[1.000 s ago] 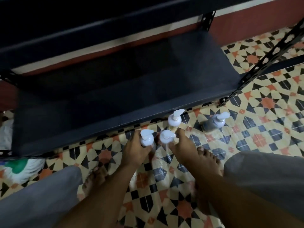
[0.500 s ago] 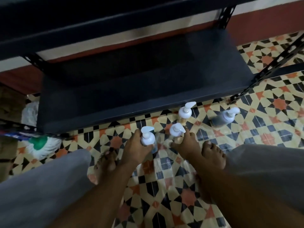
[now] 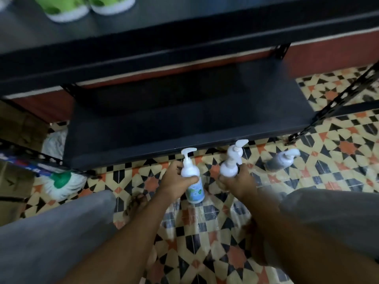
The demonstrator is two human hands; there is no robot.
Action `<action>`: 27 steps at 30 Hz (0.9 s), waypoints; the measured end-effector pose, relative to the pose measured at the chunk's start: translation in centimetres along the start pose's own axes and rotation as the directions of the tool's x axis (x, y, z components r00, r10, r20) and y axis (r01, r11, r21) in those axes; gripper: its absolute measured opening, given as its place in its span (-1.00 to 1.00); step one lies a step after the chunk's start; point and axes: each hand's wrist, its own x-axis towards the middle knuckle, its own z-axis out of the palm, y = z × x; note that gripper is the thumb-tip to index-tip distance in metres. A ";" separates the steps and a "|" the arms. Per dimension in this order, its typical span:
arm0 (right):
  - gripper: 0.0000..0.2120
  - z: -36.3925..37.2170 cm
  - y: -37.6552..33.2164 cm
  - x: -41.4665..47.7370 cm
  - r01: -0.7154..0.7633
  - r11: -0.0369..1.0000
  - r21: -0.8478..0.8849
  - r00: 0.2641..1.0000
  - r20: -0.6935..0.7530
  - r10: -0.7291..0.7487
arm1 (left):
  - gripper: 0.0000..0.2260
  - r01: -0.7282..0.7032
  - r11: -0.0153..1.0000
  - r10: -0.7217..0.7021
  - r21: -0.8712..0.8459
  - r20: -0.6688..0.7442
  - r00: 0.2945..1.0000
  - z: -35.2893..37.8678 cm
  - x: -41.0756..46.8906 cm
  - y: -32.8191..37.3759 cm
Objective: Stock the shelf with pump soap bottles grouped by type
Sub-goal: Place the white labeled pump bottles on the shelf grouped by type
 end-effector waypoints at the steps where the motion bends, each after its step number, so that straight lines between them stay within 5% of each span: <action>1: -0.52 -0.8 -1.3 -0.8 0.019 1.000 0.014 1.000 -0.008 -0.019 | -0.66 -0.006 0.999 0.006 -0.034 -0.004 1.000 -0.6 -0.7 1.1; 10: -0.60 -7.2 -14.6 -10.0 0.285 0.949 0.137 0.958 0.000 -0.288 | -0.82 -0.214 0.934 0.200 -0.285 -0.077 0.977 -7.8 -11.2 11.3; 15: -0.73 -9.4 -21.6 -15.7 0.429 0.864 0.264 0.891 0.035 -0.453 | -0.73 -0.263 0.765 0.246 -0.587 -0.111 0.963 -10.2 -16.6 15.8; 21: -0.79 -10.6 -26.0 -19.4 0.421 0.773 0.475 0.849 0.095 -0.520 | -0.69 -0.283 0.635 0.312 -0.719 -0.096 0.945 -11.4 -21.5 18.9; 27: -0.63 -11.2 -27.2 -20.6 0.319 0.722 0.614 0.869 0.115 -0.482 | -0.52 -0.206 0.554 0.327 -0.807 -0.017 0.945 -11.2 -22.4 18.8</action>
